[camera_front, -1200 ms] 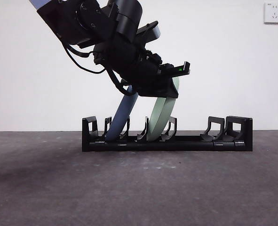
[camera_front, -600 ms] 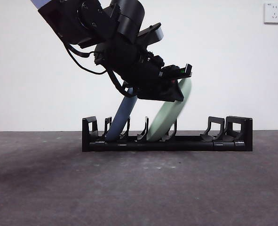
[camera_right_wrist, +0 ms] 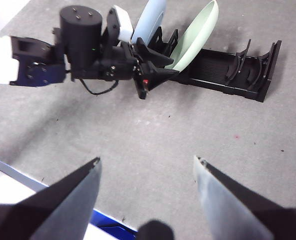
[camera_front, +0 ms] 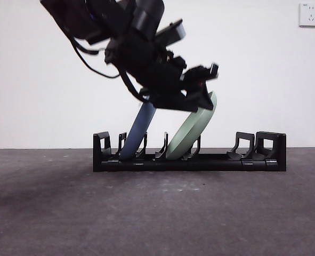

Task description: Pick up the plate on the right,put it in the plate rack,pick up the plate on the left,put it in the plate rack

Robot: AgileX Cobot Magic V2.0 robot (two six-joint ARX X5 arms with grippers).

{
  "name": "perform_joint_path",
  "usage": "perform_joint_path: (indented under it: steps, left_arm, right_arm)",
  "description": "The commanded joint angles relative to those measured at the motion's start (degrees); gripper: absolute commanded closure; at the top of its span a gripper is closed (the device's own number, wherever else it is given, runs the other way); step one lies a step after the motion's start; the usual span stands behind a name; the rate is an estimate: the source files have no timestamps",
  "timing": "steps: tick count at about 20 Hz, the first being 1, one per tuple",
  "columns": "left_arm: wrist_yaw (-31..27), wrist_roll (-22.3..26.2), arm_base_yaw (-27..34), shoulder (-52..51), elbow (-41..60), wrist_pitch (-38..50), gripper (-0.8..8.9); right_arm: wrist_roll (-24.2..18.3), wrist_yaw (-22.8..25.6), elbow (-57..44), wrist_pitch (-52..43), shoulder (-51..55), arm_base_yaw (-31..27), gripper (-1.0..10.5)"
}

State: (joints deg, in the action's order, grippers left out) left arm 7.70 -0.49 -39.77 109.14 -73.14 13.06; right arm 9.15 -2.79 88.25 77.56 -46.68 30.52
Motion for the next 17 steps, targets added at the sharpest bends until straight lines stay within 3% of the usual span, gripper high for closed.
perform_joint_path:
  steps: [1,6,13,17]
  left_arm:
    - [0.22,-0.55,-0.28,-3.74,0.31,-2.19,6.2]
    - [0.22,-0.55,-0.42,-13.81,0.31,-13.55,6.2]
    - [0.42,-0.52,-0.42,-34.25,0.31,-43.36,6.25]
    - [4.61,-0.55,-0.39,-46.45,0.31,-57.11,6.25]
  right_arm:
    - [-0.7,0.26,-0.46,1.33,0.09,0.17,6.3]
    - [-1.73,0.22,-0.46,1.36,0.07,0.17,6.3]
    - [-4.81,-3.13,-0.46,1.36,0.07,0.17,6.3]
    - [-6.36,-5.38,-0.46,1.36,0.07,0.2,6.3]
